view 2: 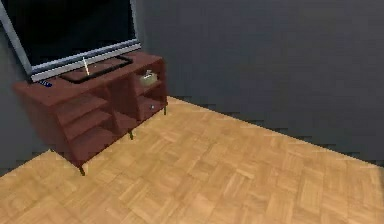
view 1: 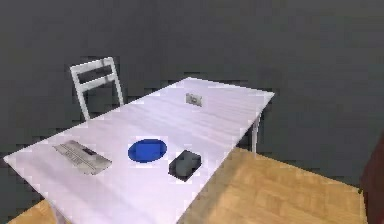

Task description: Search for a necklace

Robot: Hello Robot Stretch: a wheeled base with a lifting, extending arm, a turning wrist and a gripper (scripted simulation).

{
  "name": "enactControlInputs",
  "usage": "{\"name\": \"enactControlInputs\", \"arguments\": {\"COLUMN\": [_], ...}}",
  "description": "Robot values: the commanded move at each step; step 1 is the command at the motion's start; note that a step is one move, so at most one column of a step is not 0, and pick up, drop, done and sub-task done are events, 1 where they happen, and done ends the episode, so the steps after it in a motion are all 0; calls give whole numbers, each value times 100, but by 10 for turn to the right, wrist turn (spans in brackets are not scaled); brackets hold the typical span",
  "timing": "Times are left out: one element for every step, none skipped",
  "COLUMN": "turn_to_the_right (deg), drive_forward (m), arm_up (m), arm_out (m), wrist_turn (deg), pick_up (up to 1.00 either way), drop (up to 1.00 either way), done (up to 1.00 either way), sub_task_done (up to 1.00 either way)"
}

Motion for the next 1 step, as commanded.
{"name": "enactControlInputs", "arguments": {"turn_to_the_right": [0], "drive_forward": [0], "arm_up": [0], "arm_out": [0], "wrist_turn": [0], "pick_up": [0], "drop": [0], "done": [100], "sub_task_done": [0]}}
